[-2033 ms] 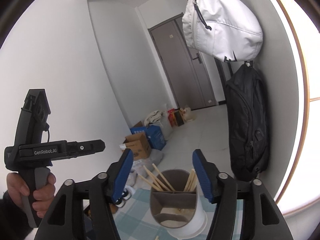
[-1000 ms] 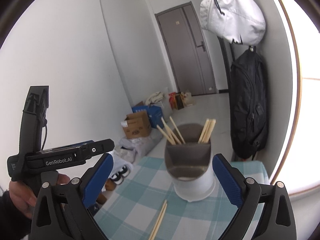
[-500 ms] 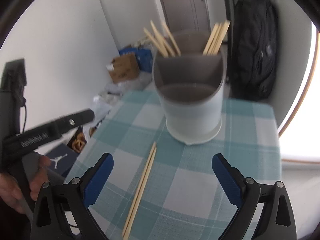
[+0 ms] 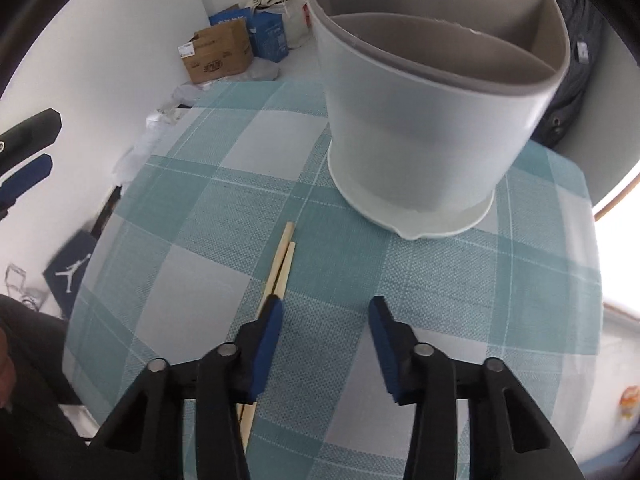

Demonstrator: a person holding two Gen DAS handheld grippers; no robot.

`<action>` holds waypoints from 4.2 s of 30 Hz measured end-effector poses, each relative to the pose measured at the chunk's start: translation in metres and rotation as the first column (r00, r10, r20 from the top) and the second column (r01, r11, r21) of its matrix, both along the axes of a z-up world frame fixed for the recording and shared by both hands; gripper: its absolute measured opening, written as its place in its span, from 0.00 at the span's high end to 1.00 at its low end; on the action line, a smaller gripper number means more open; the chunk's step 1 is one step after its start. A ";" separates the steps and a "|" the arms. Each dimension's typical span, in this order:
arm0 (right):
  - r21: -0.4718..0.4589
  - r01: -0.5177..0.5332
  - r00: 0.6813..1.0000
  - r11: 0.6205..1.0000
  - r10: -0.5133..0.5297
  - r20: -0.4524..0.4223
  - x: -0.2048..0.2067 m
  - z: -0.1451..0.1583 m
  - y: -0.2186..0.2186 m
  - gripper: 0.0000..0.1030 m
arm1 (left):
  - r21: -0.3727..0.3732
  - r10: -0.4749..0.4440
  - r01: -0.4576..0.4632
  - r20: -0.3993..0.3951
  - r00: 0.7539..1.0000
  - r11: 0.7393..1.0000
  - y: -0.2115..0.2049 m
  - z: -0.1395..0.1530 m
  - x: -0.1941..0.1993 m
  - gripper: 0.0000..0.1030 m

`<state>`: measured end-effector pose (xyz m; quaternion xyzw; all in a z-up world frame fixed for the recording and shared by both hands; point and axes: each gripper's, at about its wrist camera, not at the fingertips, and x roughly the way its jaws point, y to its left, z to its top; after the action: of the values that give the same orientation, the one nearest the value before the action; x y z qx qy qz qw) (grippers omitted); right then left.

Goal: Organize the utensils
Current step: 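Close the right gripper on a loose wooden chopstick, then close the left gripper on the last chopstick while the right gripper holds its chopstick, then lift and carry both held chopsticks up over the white utensil holder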

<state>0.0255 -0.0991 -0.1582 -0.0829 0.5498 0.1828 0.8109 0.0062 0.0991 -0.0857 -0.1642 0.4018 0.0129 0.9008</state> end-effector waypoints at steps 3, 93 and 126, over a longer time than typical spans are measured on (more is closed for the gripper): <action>-0.047 -0.021 1.000 0.999 0.022 0.013 -0.003 -0.001 0.009 0.67 | 0.005 -0.006 0.006 0.008 1.000 1.000 0.003 0.001 -0.001 0.24; 0.569 0.075 0.921 0.819 -0.275 0.275 -0.057 0.112 -0.164 0.97 | 0.091 -0.177 0.203 -0.233 0.956 0.975 -0.101 -0.031 0.023 0.99; 0.479 -0.085 0.851 0.874 -0.187 0.492 -0.060 0.168 -0.115 0.97 | 0.049 -0.254 0.250 0.175 0.951 0.967 -0.093 0.076 -0.008 0.99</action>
<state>-0.0350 -0.2137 0.0095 0.0910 0.2467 0.2623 0.9285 -0.0016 0.0062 -0.0096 -0.1004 0.3360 -0.1118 0.9298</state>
